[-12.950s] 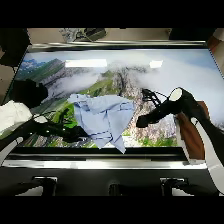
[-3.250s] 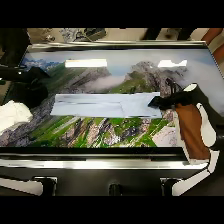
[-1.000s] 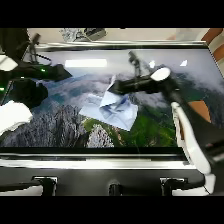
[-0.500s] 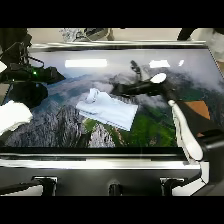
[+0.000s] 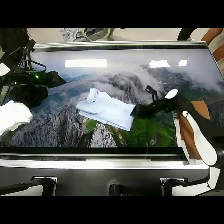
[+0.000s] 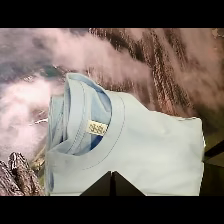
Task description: Fold the shirts.
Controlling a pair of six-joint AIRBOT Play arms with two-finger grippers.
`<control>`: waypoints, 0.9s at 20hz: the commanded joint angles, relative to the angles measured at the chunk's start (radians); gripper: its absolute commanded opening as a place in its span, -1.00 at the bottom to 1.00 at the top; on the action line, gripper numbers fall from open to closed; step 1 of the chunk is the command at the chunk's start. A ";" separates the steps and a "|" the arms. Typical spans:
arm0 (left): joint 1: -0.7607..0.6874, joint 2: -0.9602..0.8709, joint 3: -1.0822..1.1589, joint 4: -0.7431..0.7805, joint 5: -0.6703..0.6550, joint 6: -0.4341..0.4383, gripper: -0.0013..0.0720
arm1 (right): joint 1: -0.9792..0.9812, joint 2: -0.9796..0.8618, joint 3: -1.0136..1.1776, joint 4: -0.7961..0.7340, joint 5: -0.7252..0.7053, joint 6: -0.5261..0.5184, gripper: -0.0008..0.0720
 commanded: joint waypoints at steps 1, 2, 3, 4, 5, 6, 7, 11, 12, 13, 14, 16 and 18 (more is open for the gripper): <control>0.000 0.000 -0.002 0.001 0.000 -0.001 -0.86 | 0.025 -0.021 -0.099 0.209 -0.137 -0.056 0.59; 0.000 0.000 -0.002 0.001 0.001 -0.001 -0.86 | 0.040 -0.031 -0.099 0.238 -0.117 -0.058 0.52; 0.000 0.000 -0.002 0.001 0.003 -0.001 -0.86 | 0.052 -0.035 -0.099 0.267 -0.099 -0.071 0.26; 0.000 0.000 -0.002 0.001 0.003 -0.001 -0.86 | 0.060 -0.031 -0.098 0.300 -0.084 -0.118 -0.44; 0.000 0.000 -0.002 0.001 0.003 -0.001 -0.86 | 0.060 -0.021 -0.096 0.326 -0.080 -0.174 -0.85; 0.000 0.000 -0.002 0.001 0.003 -0.001 -0.86 | 0.050 -0.001 -0.082 0.332 -0.064 -0.242 -0.85; 0.000 0.000 -0.002 0.001 0.003 -0.001 -0.86 | 0.032 0.028 -0.059 0.321 -0.050 -0.293 -0.86; 0.000 0.000 -0.002 0.001 0.003 0.014 -0.86 | -0.145 0.191 0.108 0.162 0.020 -0.154 -0.86; 0.000 0.000 -0.002 0.001 0.003 0.014 -0.86 | -0.209 0.223 0.166 0.100 0.067 -0.105 -0.86; 0.000 0.000 -0.002 0.001 0.003 0.014 -0.86 | -0.269 0.248 0.219 0.047 0.119 -0.069 -0.86; 0.000 0.000 -0.002 0.001 0.003 0.014 -0.86 | -0.330 0.269 0.273 -0.008 0.170 -0.040 -0.86; 0.000 0.000 -0.002 0.001 0.007 0.014 -0.86 | -0.442 0.297 0.361 -0.082 0.256 -0.005 -0.86; 0.000 0.000 -0.002 0.001 0.014 0.014 -0.86 | -0.547 0.312 0.425 -0.092 0.310 0.016 -0.86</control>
